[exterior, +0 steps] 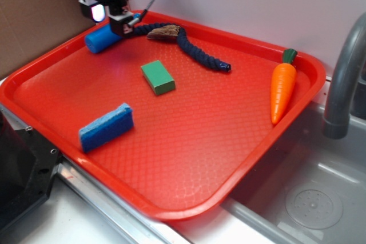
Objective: Grab the blue bottle.
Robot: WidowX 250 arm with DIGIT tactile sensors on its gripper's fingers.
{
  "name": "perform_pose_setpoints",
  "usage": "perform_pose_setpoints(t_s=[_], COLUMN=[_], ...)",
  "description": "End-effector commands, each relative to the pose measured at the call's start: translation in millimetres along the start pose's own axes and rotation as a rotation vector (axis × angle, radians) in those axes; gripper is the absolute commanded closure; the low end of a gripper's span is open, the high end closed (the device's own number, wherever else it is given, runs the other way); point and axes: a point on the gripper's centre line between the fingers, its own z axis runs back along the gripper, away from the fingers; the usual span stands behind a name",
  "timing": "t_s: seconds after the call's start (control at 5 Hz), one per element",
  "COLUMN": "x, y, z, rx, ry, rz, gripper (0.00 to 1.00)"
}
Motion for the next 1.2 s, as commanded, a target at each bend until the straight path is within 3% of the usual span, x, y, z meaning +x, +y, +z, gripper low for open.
perform_pose_setpoints(t_s=[0.0, 0.4, 0.8, 1.0], x=[22, 23, 20, 18], y=[18, 29, 22, 20], z=[-10, -25, -36, -37], rx=[0.011, -0.008, 0.004, 0.012], ry=[-0.048, -0.084, -0.089, -0.095], rz=[-0.033, -0.076, -0.115, -0.103], gripper=[0.00, 0.00, 0.00, 0.68])
